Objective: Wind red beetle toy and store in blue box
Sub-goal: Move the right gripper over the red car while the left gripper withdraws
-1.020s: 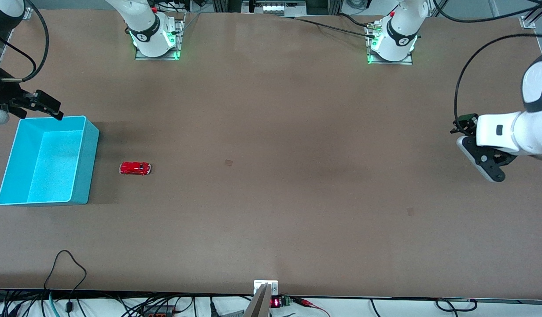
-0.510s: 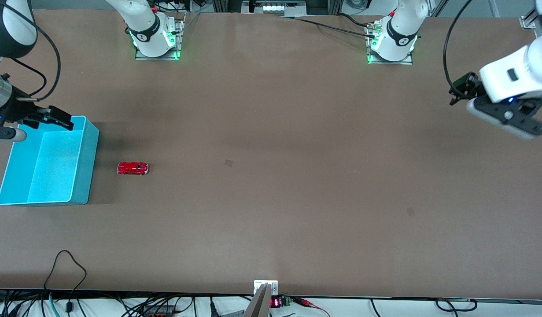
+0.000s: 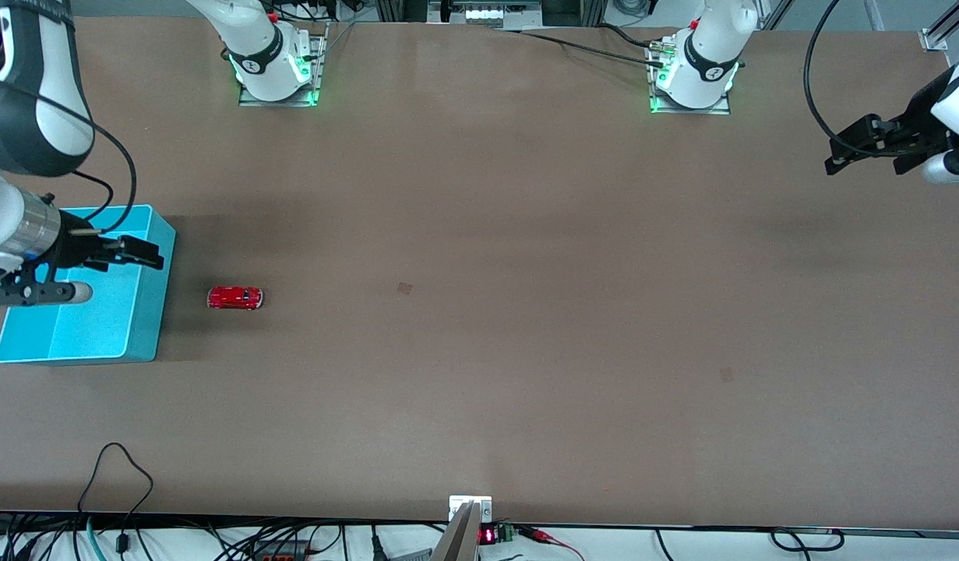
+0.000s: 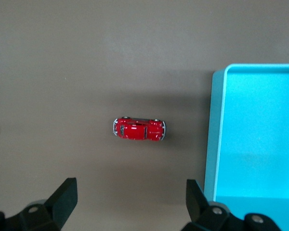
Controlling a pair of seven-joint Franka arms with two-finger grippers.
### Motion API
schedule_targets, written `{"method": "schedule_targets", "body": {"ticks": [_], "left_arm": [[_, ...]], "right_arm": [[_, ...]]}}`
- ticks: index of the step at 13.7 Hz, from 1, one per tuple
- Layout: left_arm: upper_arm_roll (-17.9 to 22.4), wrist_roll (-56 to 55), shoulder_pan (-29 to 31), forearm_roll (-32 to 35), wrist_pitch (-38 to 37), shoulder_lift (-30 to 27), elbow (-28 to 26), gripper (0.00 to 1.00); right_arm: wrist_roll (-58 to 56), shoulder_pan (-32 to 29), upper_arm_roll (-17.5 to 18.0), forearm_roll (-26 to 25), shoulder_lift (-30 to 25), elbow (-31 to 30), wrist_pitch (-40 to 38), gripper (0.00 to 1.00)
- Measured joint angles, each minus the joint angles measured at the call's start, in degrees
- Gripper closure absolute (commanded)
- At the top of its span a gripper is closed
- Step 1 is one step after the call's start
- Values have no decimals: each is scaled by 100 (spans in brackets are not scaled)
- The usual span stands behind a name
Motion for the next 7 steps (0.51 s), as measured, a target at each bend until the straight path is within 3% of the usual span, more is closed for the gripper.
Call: {"method": "schedule_targets", "body": {"ticks": [3,7], "left_arm": [[-1,-36,-31,0,159,1,-13,0],[-13,-38,-71,0,152,-2,15,0]], "right_arm": [[-590,1,-2,1,441,116,460,0],[-3127,-53,-45,7,856,-287,1166,0]]}}
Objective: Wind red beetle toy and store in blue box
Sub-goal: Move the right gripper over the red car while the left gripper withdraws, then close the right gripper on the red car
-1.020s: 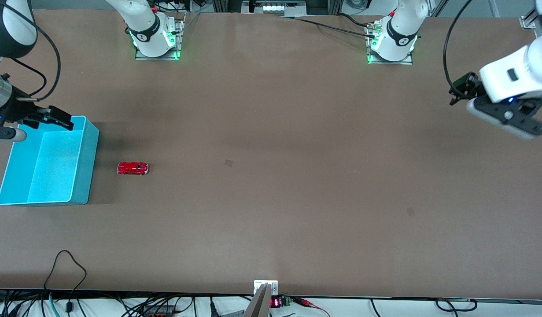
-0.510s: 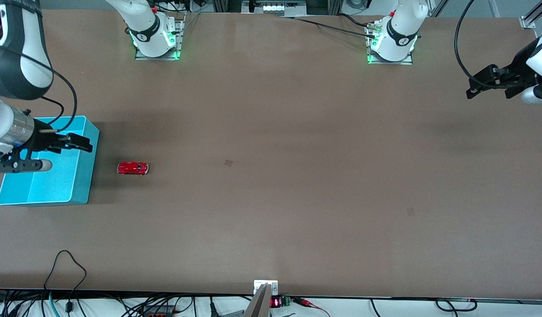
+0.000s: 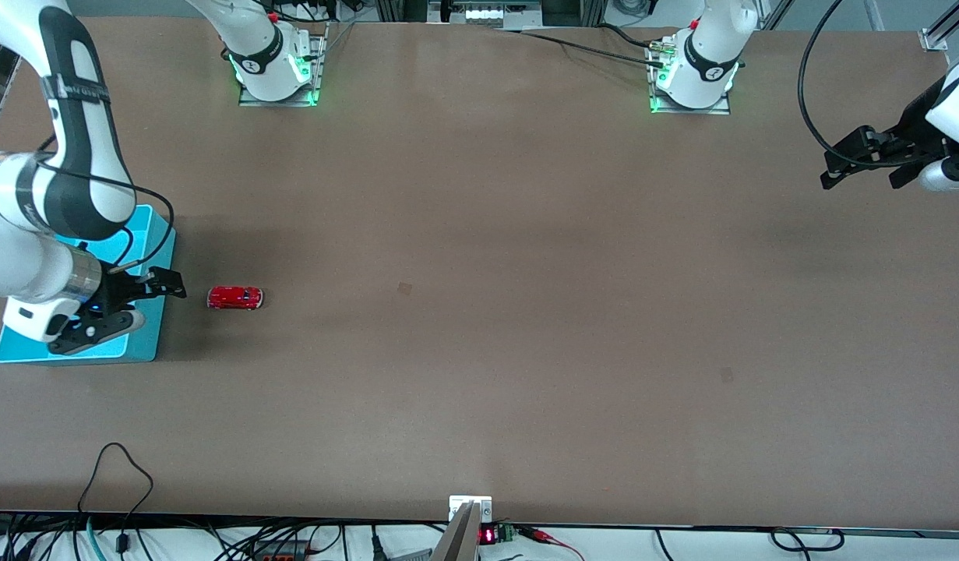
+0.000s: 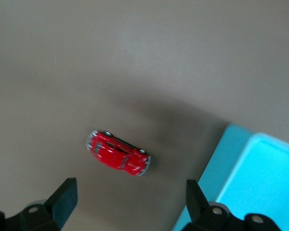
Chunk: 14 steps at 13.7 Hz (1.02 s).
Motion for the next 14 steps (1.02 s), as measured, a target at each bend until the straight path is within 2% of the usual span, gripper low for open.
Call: {"method": "schedule_targets", "body": {"ticks": [3,7,10,14], "left_arm": [[0,-1,-25,0,0,40,71,0],[0,-1,-33,0,0,111,166,0],[0,-1,-35,0,0,166,219,0],[0,-1,-44,0,0,190,234,0]], "right_arm": [[-1697,17,17,6,65,-505,546,0],[-3285,202,51,6,70,-982,1102,0],[-3706,356,56,6,106,-1354,1695,0],[-4029,360,49,6,227,-1685,2014,0]]}}
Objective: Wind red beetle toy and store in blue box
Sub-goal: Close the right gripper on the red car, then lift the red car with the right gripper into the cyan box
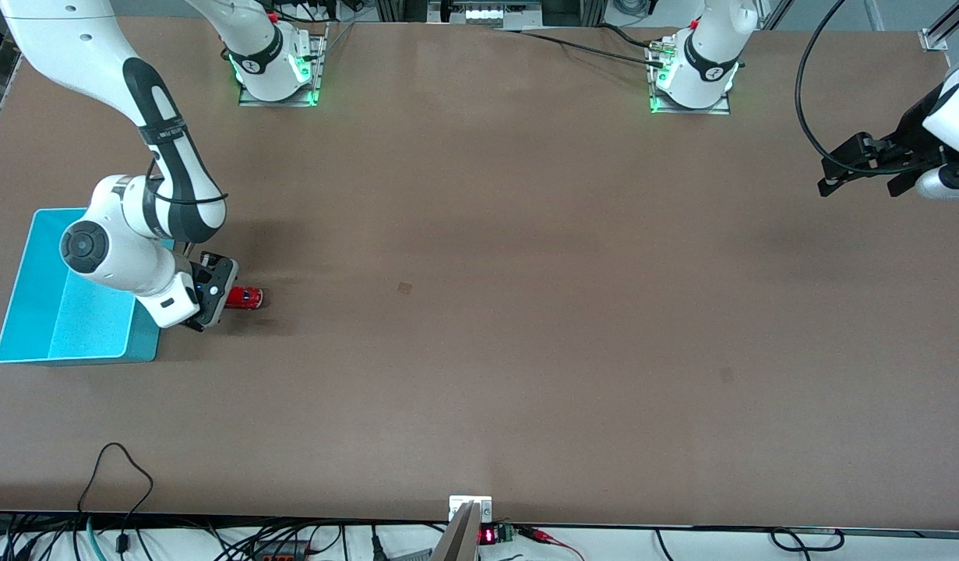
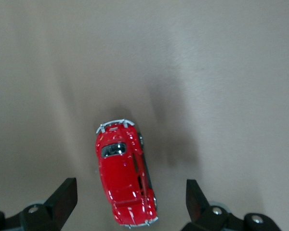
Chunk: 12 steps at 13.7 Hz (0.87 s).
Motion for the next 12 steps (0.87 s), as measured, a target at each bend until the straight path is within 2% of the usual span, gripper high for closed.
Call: {"method": "schedule_targets", "body": {"ticks": [7,9,10,11,12], "left_arm": [[0,0,-1,0,0,1,8,0],[0,0,-1,0,0,2,16,0],[0,0,-2,0,0,3,19,0],[0,0,-2,0,0,3,21,0],[0,0,-2,0,0,3,22,0]], "right_arm": [[-496,0,-2,0,125,-428,669,1],[-507,0,-2,0,172,-428,694,33],[-516,0,-1,0,174,-428,700,66],[-519,1,-2,0,172,-422,709,76],[-519,3,-1,0,165,-411,717,79]]}}
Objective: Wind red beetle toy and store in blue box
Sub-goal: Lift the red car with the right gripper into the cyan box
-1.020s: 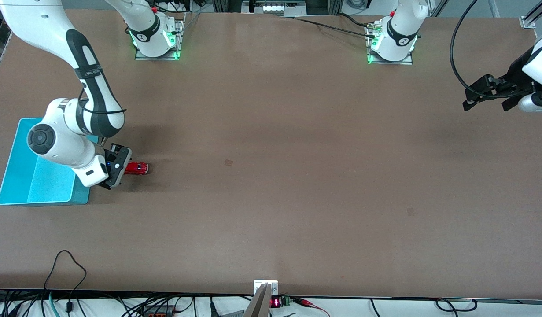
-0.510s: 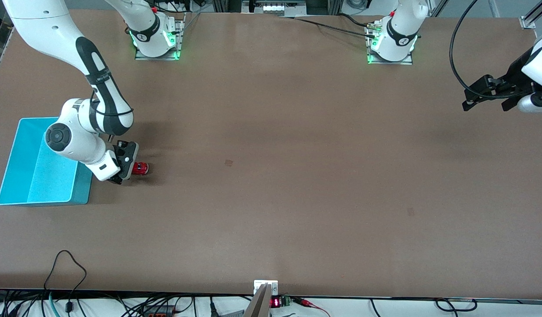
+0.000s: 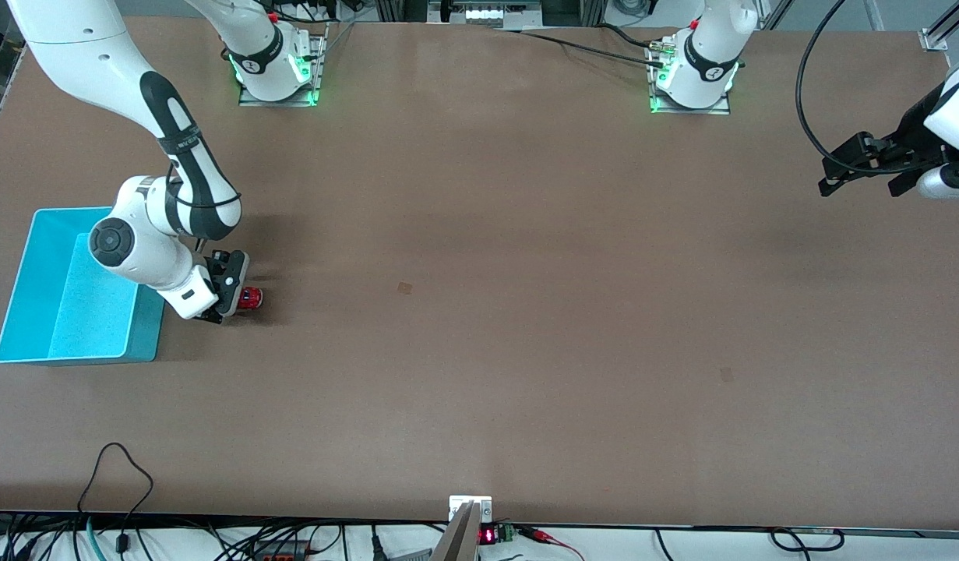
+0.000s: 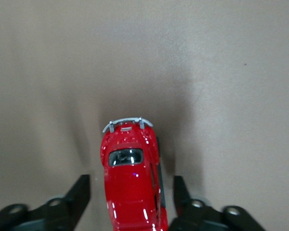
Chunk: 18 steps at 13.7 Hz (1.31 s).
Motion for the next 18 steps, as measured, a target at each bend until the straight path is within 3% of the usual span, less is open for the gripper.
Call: {"method": "schedule_targets", "body": {"ticks": [7,13,15,18], "left_arm": [[0,0,0,0,0,1,9,0],[0,0,0,0,0,10,12,0],[0,0,0,0,0,15,15,0],[0,0,-1,0,0,22,17,0]], "right_arm": [[442,73,2,12,-496,129,44,80],[3527,-195,-86,49,-1318,247,-173,80],[4653,-510,-112,53,-1312,333,-373,95],[5794,-967,-130,97,-1246,339,-512,100]]}}
